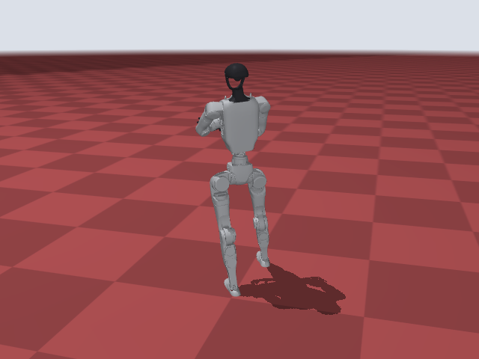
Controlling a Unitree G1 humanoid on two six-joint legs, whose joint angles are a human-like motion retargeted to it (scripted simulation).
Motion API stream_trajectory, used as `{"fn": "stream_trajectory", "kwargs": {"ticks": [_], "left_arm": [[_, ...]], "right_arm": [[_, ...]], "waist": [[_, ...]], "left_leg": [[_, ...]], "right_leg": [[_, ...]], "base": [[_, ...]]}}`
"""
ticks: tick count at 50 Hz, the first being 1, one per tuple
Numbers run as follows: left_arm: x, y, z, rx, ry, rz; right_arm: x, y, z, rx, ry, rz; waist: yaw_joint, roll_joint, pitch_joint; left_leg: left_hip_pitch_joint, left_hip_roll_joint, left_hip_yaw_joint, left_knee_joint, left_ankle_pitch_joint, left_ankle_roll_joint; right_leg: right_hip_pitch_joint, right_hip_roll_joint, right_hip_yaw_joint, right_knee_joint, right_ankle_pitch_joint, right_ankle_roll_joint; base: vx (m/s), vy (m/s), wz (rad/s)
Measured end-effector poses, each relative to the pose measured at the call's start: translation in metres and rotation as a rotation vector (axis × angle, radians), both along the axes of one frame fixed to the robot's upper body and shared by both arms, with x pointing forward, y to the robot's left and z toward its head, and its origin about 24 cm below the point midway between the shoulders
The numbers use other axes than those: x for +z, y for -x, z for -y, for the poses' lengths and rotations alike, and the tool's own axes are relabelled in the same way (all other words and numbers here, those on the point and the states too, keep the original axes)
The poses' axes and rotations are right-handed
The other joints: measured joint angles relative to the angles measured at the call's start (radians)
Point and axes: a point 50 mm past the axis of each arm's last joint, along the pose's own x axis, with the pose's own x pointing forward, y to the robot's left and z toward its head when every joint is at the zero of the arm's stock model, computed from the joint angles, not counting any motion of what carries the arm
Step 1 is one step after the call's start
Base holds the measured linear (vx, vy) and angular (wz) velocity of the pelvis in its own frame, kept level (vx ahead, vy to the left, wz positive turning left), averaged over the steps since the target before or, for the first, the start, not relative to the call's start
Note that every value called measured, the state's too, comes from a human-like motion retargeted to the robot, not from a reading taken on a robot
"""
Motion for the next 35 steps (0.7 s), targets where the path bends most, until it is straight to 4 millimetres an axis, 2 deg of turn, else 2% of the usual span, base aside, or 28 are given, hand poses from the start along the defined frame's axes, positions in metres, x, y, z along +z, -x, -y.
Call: {"fn": "stream_trajectory", "kwargs": {"ticks": [5, 8, 12, 17, 20, 23, 26, 28, 31, 35], "left_arm": [[-0.001, 0.002, 0.0, -0.011, 0.017, -0.001], [-0.001, 0.002, 0.0, -0.01, 0.025, -0.008], [0.0, 0.0, 0.0, -0.001, 0.026, -0.013], [-0.001, 0.0, 0.002, 0.004, 0.012, 0.011], [-0.003, 0.001, 0.002, 0.007, -0.006, 0.033], [-0.004, 0.0, 0.003, 0.012, -0.028, 0.054], [-0.005, -0.001, 0.002, 0.013, -0.052, 0.068], [-0.005, -0.002, 0.002, 0.018, -0.061, 0.074], [-0.002, -0.005, 0.0, 0.038, -0.061, 0.083], [0.003, -0.008, -0.001, 0.067, -0.051, 0.084]], "right_arm": [[0.0, 0.003, -0.002, 0.01, -0.015, 0.008], [-0.001, 0.003, -0.001, 0.011, -0.019, -0.005], [-0.002, 0.003, -0.001, 0.011, -0.025, -0.026], [-0.002, 0.002, 0.002, 0.011, -0.037, -0.049], [-0.002, 0.002, 0.003, 0.009, -0.039, -0.058], [-0.002, 0.002, 0.003, 0.004, -0.032, -0.064], [-0.002, 0.002, 0.002, 0.004, -0.027, -0.067], [-0.002, 0.002, 0.001, 0.005, -0.023, -0.066], [-0.001, 0.001, 0.0, 0.0, -0.008, -0.051], [0.001, -0.002, 0.0, -0.012, 0.015, -0.018]], "waist": [[-0.008, 0.009, -0.002], [-0.002, -0.003, -0.015], [0.03, -0.016, -0.042], [0.072, -0.034, -0.084], [0.081, -0.058, -0.11], [0.078, -0.07, -0.137], [0.083, -0.074, -0.147], [0.097, -0.072, -0.146], [0.137, -0.053, -0.131], [0.191, -0.017, -0.104]], "left_leg": [[0.051, 0.025, -0.099, -0.001, -0.003, 0.011], [0.065, 0.017, -0.154, 0.009, 0.011, 0.027], [0.061, 0.012, -0.213, 0.051, 0.052, 0.031], [-0.022, -0.013, -0.228, 0.206, 0.15, 0.014], [-0.142, -0.041, -0.144, 0.392, 0.202, 0.021], [-0.298, -0.019, 0.03, 0.59, 0.205, 0.073], [-0.393, 0.027, 0.212, 0.673, 0.149, 0.142], [-0.421, 0.036, 0.297, 0.648, 0.102, 0.162], [-0.435, 0.02, 0.361, 0.506, 0.081, 0.14], [-0.419, 0.023, 0.476, 0.239, 0.134, 0.089]], "right_leg": [[0.006, 0.015, 0.084, 0.0, -0.104, 0.016], [0.037, 0.012, 0.144, 0.0, -0.079, 0.015], [0.078, -0.001, 0.134, 0.0, -0.05, 0.006], [0.12, -0.028, 0.074, 0.002, -0.105, 0.002], [0.134, -0.057, 0.035, 0.008, -0.133, 0.004], [0.13, -0.082, -0.017, 0.029, -0.157, -0.001], [0.131, -0.098, -0.065, 0.057, -0.182, -0.018], [0.134, -0.102, -0.092, 0.076, -0.2, -0.036], [0.14, -0.087, -0.123, 0.105, -0.229, -0.071], [0.174, -0.043, -0.179, 0.126, -0.274, -0.101]], "base": [[0.45, -0.19, 1.13], [0.46, -0.24, 1.0], [0.45, -0.29, 0.71], [0.41, -0.31, 0.62], [0.34, -0.28, 0.84], [0.29, -0.24, 1.05], [0.26, -0.19, 0.97], [0.25, -0.15, 0.74], [0.24, -0.11, 0.49], [0.24, -0.06, 0.46]]}}
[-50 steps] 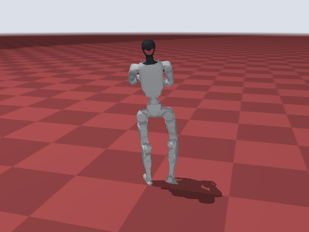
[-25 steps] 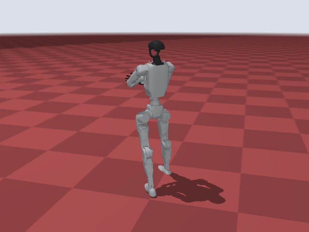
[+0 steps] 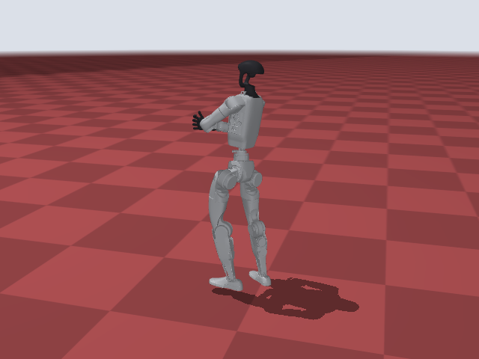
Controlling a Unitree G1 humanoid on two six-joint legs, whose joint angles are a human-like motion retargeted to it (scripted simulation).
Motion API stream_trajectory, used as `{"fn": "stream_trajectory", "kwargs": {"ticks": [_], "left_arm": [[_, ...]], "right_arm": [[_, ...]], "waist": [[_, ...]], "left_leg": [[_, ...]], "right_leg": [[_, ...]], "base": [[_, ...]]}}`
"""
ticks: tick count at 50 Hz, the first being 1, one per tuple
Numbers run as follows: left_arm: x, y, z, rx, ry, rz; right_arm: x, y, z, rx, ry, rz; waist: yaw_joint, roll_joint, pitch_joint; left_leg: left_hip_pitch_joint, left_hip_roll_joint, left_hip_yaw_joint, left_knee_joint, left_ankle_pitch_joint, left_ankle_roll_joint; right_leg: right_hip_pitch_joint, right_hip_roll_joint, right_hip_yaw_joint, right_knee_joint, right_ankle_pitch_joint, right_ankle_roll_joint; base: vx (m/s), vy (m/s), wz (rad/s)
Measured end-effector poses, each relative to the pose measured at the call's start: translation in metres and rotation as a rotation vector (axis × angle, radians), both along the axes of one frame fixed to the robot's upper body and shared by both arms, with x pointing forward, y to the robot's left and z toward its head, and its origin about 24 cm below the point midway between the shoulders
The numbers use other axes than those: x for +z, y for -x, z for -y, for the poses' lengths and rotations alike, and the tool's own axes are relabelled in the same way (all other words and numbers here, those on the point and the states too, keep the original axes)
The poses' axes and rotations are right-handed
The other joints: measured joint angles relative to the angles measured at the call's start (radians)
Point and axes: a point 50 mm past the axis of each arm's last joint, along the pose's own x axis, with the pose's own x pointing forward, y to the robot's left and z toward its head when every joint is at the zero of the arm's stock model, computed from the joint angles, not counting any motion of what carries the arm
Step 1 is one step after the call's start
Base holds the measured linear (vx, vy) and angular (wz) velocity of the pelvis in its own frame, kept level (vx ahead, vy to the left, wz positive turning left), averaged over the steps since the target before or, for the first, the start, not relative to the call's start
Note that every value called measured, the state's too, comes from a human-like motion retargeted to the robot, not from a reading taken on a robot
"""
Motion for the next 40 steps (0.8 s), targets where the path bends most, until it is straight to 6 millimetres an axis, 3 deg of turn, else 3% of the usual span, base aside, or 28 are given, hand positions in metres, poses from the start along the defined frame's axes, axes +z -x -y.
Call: {"fn": "stream_trajectory", "kwargs": {"ticks": [7, 12, 16, 20, 23, 27, 34, 40], "left_arm": [[0.0028, -0.0007, -0.0009, -0.002, 0.001, 0.01], [0.0015, 0.0001, -0.0009, -0.021, -0.001, -0.009], [0.0007, 0.002, -0.001, -0.046, 0.002, -0.036], [0.0001, 0.0045, -0.0002, -0.068, 0.012, -0.047], [0.001, 0.0041, 0.0007, -0.06, 0.023, -0.049], [0.0021, 0.0031, 0.0011, -0.041, 0.036, -0.047], [0.0022, 0.0026, -0.0001, -0.031, 0.047, -0.056], [0.0022, 0.0031, -0.0006, -0.033, 0.058, -0.075]], "right_arm": [[0.0016, -0.0021, -0.0002, -0.007, 0.012, 0.038], [-0.0008, -0.0004, -0.0011, -0.008, -0.008, 0.008], [-0.0033, 0.0015, 0.0002, 0.0, -0.033, -0.03], [-0.0045, 0.0026, 0.0031, 0.019, -0.041, -0.025], [-0.0027, 0.0002, 0.005, 0.018, -0.029, -0.001], [-0.0008, -0.0027, 0.0069, 0.005, -0.021, 0.012], [-0.002, -0.0013, 0.0063, -0.005, -0.035, -0.016], [-0.003, -0.0005, 0.0049, -0.005, -0.037, -0.032]], "waist": [[0.021, 0.062, 0.026], [0.019, 0.075, 0.028], [0.006, 0.091, 0.013], [-0.01, 0.121, -0.018], [-0.026, 0.116, -0.038], [-0.047, 0.11, -0.04], [-0.068, 0.106, -0.013], [-0.097, 0.082, 0.038]], "left_leg": [[0.039, 0.038, 0.483, -0.318, 0.063, -0.093], [0.082, 0.049, 0.574, -0.381, 0.085, -0.112], [0.139, 0.085, 0.495, -0.377, 0.057, -0.097], [0.177, 0.138, 0.414, -0.352, 0.016, -0.102], [0.176, 0.142, 0.339, -0.328, -0.011, -0.099], [0.185, 0.133, 0.21, -0.292, -0.045, -0.095], [0.213, 0.09, -0.054, -0.233, -0.092, -0.088], [0.266, 0.021, -0.305, -0.206, -0.113, -0.087]], "right_leg": [[0.109, 0.109, -0.131, -0.022, -0.049, 0.006], [0.173, 0.156, -0.169, 0.002, -0.05, -0.017], [0.182, 0.158, -0.192, 0.135, 0.006, -0.072], [0.084, 0.117, -0.191, 0.456, 0.124, -0.128], [-0.048, 0.083, -0.116, 0.691, 0.197, -0.117], [-0.157, 0.086, -0.016, 0.804, 0.178, -0.094], [-0.181, 0.074, 0.028, 0.573, 0.082, -0.131], [-0.165, 0.106, 0.183, 0.242, 0.101, -0.085]], "base": [[0.27, -0.02, 0.63], [0.35, 0.04, 0.35], [0.4, 0.12, 0.43], [0.38, 0.18, 0.73], [0.34, 0.17, 1.19], [0.32, 0.14, 1.64], [0.3, 0.11, 2.03], [0.3, 0.03, 2.27]]}}
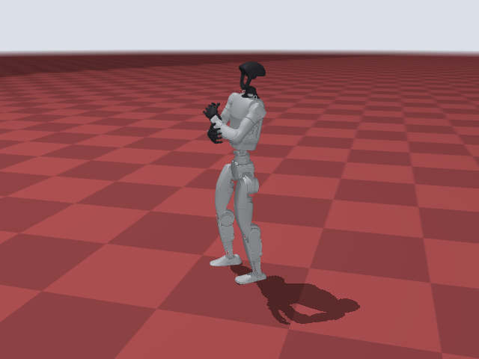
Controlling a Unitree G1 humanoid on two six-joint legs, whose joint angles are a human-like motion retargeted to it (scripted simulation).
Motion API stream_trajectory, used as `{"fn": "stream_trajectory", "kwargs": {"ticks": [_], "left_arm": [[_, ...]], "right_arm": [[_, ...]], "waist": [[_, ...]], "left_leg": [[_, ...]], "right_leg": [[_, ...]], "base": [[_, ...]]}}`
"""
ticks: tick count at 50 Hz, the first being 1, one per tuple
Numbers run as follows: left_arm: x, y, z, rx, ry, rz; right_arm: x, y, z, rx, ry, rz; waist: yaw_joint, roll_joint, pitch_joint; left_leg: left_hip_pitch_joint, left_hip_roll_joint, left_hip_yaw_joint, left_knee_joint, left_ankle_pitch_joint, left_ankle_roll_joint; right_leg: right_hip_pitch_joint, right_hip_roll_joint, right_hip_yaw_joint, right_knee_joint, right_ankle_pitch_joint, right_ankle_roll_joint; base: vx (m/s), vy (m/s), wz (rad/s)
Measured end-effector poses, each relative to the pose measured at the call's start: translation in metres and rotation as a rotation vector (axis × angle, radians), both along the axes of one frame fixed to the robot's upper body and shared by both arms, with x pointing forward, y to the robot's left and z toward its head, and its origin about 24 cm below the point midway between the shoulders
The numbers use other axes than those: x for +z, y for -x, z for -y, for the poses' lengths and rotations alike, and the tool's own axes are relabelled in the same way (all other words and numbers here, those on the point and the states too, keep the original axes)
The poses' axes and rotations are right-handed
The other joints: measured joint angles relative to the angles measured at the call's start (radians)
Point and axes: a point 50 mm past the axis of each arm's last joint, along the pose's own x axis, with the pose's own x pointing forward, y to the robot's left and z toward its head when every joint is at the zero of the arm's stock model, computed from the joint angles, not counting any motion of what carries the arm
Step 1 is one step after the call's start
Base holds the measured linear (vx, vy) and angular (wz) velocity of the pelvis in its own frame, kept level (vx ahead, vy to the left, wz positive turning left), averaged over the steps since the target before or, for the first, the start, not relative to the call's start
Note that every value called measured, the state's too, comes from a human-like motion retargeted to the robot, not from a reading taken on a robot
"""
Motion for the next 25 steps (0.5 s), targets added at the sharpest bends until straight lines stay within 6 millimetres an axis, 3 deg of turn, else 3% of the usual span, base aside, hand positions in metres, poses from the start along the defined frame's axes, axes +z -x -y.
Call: {"fn": "stream_trajectory", "kwargs": {"ticks": [8, 12, 17, 25], "left_arm": [[0.0, 0.0006, 0.0013, 0.002, 0.018, -0.016], [-0.0017, 0.0037, 0.0017, -0.019, 0.03, -0.022], [-0.004, 0.0074, 0.0019, -0.042, 0.044, -0.029], [-0.0022, 0.0069, 0.004, -0.036, 0.072, -0.039]], "right_arm": [[0.0019, -0.0005, -0.0009, 0.015, 0.029, 0.037], [0.0036, 0.0017, -0.003, 0.034, 0.031, 0.074], [0.0034, 0.0044, -0.005, 0.044, 0.02, 0.091], [0.0008, 0.0033, -0.0012, 0.022, -0.011, 0.036]], "waist": [[-0.033, -0.043, 0.098], [-0.05, -0.052, 0.131], [-0.07, -0.05, 0.125], [-0.078, -0.048, 0.056]], "left_leg": [[0.128, -0.071, -0.285, -0.024, -0.003, 0.003], [0.189, -0.07, -0.396, -0.046, 0.0, 0.004], [0.234, -0.052, -0.5, -0.062, 0.009, 0.007], [0.256, -0.049, -0.64, -0.025, 0.11, -0.006]], "right_leg": [[0.003, -0.027, 0.078, -0.294, 0.149, 0.092], [-0.014, -0.026, 0.091, -0.365, 0.158, 0.155], [-0.045, 0.003, 0.121, -0.368, 0.087, 0.189], [0.019, 0.005, 0.139, -0.368, 0.117, 0.168]], "base": [[0.33, -0.04, 1.93], [0.37, -0.11, 1.53], [0.41, -0.16, 1.22], [0.48, -0.24, 0.8]]}}
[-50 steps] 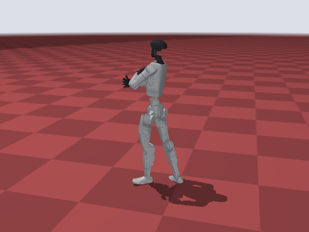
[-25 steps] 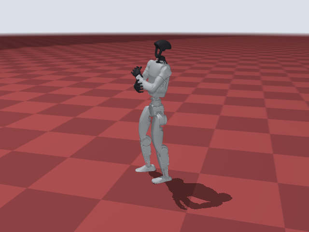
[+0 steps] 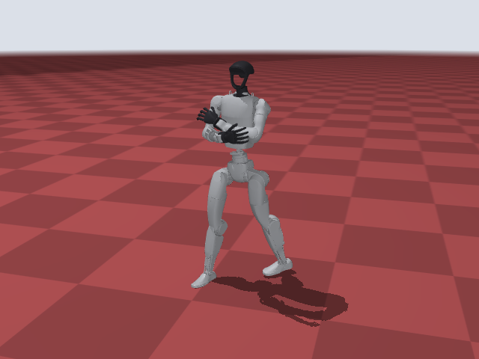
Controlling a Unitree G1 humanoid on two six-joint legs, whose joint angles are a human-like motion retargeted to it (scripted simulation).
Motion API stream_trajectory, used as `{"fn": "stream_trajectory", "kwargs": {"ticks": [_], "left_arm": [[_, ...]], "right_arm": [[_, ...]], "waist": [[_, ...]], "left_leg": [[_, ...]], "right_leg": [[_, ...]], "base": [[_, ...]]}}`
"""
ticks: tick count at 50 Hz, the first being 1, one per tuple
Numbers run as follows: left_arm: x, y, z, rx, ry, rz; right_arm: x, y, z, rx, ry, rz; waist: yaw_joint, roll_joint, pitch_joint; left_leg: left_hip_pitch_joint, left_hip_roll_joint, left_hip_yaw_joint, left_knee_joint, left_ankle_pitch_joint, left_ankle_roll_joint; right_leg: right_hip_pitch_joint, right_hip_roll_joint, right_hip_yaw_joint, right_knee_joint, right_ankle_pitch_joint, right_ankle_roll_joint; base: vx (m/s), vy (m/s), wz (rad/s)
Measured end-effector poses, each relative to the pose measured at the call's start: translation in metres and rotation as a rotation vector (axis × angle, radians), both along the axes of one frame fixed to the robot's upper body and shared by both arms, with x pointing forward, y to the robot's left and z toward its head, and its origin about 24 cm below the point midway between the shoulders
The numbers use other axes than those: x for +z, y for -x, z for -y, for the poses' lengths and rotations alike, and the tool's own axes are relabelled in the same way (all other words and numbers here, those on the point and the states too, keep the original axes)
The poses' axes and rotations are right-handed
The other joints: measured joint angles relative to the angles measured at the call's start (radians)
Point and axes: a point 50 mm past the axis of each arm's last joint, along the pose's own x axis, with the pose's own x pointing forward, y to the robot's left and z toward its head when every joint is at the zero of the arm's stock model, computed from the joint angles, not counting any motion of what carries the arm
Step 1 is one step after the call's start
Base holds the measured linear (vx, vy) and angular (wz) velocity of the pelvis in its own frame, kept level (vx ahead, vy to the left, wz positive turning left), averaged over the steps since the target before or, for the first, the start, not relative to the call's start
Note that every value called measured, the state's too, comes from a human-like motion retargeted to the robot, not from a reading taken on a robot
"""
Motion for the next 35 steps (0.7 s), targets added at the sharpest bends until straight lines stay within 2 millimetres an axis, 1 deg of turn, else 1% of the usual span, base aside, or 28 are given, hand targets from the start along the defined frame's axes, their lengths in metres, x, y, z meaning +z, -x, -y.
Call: {"fn": "stream_trajectory", "kwargs": {"ticks": [3, 5, 8, 10, 12, 14, 16, 18, 20, 21, 25, 28, 30, 32, 35], "left_arm": [[-0.001, 0.0, 0.001, 0.002, 0.0, 0.009], [-0.003, 0.0, 0.001, 0.006, -0.011, 0.018], [-0.007, 0.0, 0.001, 0.011, -0.04, 0.027], [-0.01, 0.0, 0.001, 0.011, -0.06, 0.027], [-0.012, 0.0, 0.0, 0.006, -0.074, 0.019], [-0.013, 0.001, 0.0, -0.002, -0.086, 0.01], [-0.014, 0.002, 0.0, -0.007, -0.09, -0.006], [-0.014, 0.0, -0.001, 0.001, -0.1, -0.004], [-0.012, -0.003, -0.002, 0.014, -0.106, 0.001], [-0.011, -0.004, -0.002, 0.018, -0.107, 0.002], [-0.007, -0.005, -0.003, 0.014, -0.104, 0.003], [-0.006, -0.004, -0.003, -0.014, -0.104, 0.008], [-0.006, -0.002, -0.002, -0.039, -0.106, 0.012], [-0.006, 0.0, -0.002, -0.059, -0.11, 0.015], [-0.006, 0.0, -0.001, -0.072, -0.118, 0.017]], "right_arm": [[-0.001, 0.001, 0.002, -0.003, -0.025, -0.036], [-0.002, 0.003, 0.002, -0.007, -0.04, -0.066], [-0.005, 0.005, 0.002, -0.015, -0.051, -0.114], [-0.007, 0.007, 0.001, -0.019, -0.053, -0.141], [-0.009, 0.008, 0.0, -0.023, -0.052, -0.163], [-0.011, 0.01, -0.001, -0.02, -0.051, -0.179], [-0.013, 0.011, -0.001, -0.018, -0.047, -0.189], [-0.014, 0.011, -0.002, -0.007, -0.033, -0.187], [-0.014, 0.011, -0.003, 0.007, -0.014, -0.167], [-0.014, 0.01, -0.003, 0.016, -0.004, -0.15], [-0.012, 0.009, -0.003, 0.053, 0.025, -0.087], [-0.01, 0.01, -0.003, 0.079, 0.027, -0.055], [-0.009, 0.01, -0.003, 0.09, 0.022, -0.044], [-0.008, 0.01, -0.002, 0.092, 0.02, -0.035], [-0.008, 0.008, -0.002, 0.081, 0.018, -0.03]], "waist": [[0.008, -0.01, -0.031], [0.013, -0.03, -0.052], [0.01, -0.064, -0.095], [0.003, -0.08, -0.12], [0.002, -0.092, -0.134], [0.011, -0.103, -0.138], [0.029, -0.109, -0.139], [0.053, -0.105, -0.131], [0.08, -0.093, -0.114], [0.093, -0.083, -0.105], [0.143, -0.03, -0.068], [0.167, 0.0, -0.044], [0.179, 0.01, -0.03], [0.188, 0.008, -0.023], [0.197, -0.001, -0.027]], "left_leg": [[-0.028, -0.027, -0.008, 0.081, 0.073, -0.027], [-0.079, -0.069, 0.034, 0.188, 0.12, -0.042], [-0.257, -0.126, 0.202, 0.458, 0.157, -0.039], [-0.385, -0.125, 0.345, 0.615, 0.157, -0.008], [-0.482, -0.097, 0.484, 0.707, 0.119, 0.044], [-0.54, -0.074, 0.592, 0.725, 0.059, 0.092], [-0.573, -0.064, 0.664, 0.677, 0.004, 0.12], [-0.591, -0.057, 0.711, 0.577, -0.023, 0.128], [-0.592, -0.044, 0.746, 0.436, -0.01, 0.123], [-0.587, -0.031, 0.765, 0.357, 0.014, 0.117], [-0.565, 0.036, 0.867, 0.066, 0.14, 0.078], [-0.556, 0.073, 0.962, -0.094, 0.209, 0.027], [-0.563, 0.088, 1.013, -0.151, 0.21, -0.014], [-0.584, 0.099, 1.034, -0.151, 0.173, -0.044], [-0.596, 0.099, 1.016, -0.151, 0.143, -0.049]], "right_leg": [[0.039, -0.019, -0.018, 0.0, -0.039, 0.01], [0.061, -0.042, -0.023, 0.0, -0.064, 0.016], [0.068, -0.08, -0.041, 0.004, -0.091, 0.013], [0.069, -0.098, -0.062, 0.01, -0.109, 0.006], [0.072, -0.112, -0.079, 0.024, -0.133, 0.0], [0.081, -0.121, -0.089, 0.038, -0.156, -0.006], [0.09, -0.123, -0.095, 0.053, -0.175, -0.013], [0.097, -0.114, -0.094, 0.07, -0.195, -0.025], [0.107, -0.095, -0.092, 0.086, -0.214, -0.041], [0.117, -0.08, -0.092, 0.092, -0.223, -0.048], [0.177, -0.009, -0.098, 0.1, -0.261, -0.073], [0.242, 0.031, -0.102, 0.091, -0.281, -0.079], [0.288, 0.046, -0.102, 0.083, -0.291, -0.079], [0.326, 0.047, -0.101, 0.079, -0.297, -0.075], [0.368, 0.044, -0.095, 0.086, -0.302, -0.074]], "base": [[0.49, -0.29, 0.43], [0.47, -0.29, 0.39], [0.42, -0.26, 0.56], [0.38, -0.22, 0.68], [0.38, -0.2, 0.59], [0.38, -0.18, 0.37], [0.38, -0.15, 0.19], [0.37, -0.13, -0.03], [0.38, -0.1, -0.19], [0.39, -0.08, -0.24], [0.41, -0.05, -0.28], [0.46, 0.0, -0.27], [0.5, 0.03, -0.26], [0.53, 0.05, -0.23], [0.56, 0.09, -0.22]]}}
